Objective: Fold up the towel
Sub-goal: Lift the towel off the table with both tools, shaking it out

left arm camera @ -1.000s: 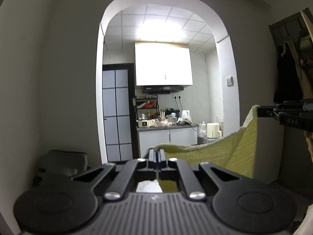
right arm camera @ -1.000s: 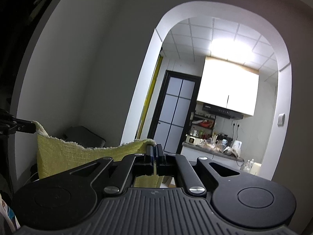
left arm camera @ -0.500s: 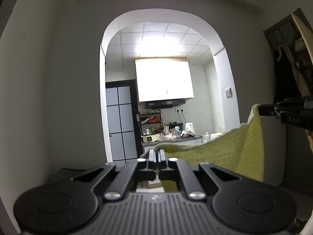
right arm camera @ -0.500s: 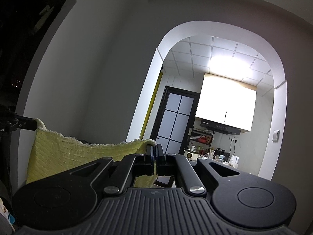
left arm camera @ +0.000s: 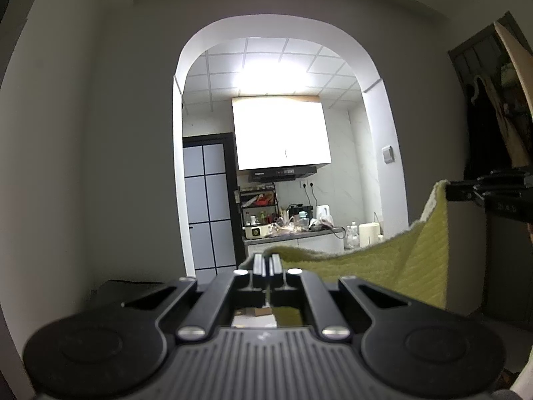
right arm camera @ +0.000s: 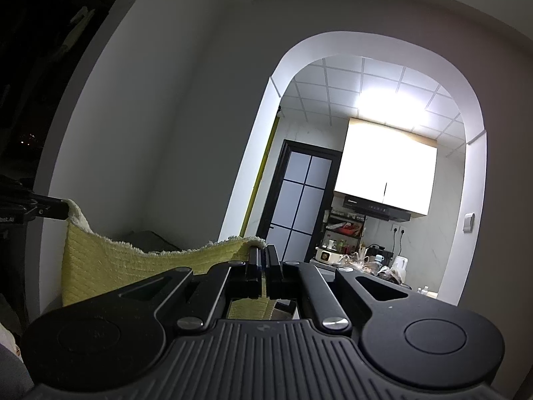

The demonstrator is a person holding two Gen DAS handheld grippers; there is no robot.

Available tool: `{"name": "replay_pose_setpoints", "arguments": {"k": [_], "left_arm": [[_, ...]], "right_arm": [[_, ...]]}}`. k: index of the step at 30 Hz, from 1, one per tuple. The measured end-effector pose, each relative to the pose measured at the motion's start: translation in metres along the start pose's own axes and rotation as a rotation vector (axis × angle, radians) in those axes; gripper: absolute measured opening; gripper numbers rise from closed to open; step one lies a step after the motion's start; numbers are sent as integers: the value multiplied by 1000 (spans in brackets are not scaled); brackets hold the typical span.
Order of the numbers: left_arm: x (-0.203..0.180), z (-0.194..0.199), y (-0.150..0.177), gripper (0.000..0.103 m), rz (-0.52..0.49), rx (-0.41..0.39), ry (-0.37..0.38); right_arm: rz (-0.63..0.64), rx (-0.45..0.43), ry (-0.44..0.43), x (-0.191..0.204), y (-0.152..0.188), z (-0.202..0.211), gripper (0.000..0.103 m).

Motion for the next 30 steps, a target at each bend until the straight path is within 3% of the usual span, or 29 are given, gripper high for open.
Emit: {"name": "replay_pose_setpoints", "arguments": {"k": [12,30], "left_arm": [[5,10,-1,2,-2,0,-8],[38,-61,39,2,46,128,-48]], "right_arm": [[-10,12,-21,10,3,0,2],[-59,128,-42,16,56,-59,2]]}}
Point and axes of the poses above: each gripper's, at about its wrist camera, not at the fingertips, and z roughly against the way its jaws point, x to its left, y to its underside, the point moved 7 cm from there along -z, roughly the way its jaws point, and after that the axes turned 9 degrees about z, right-handed, at the moved point
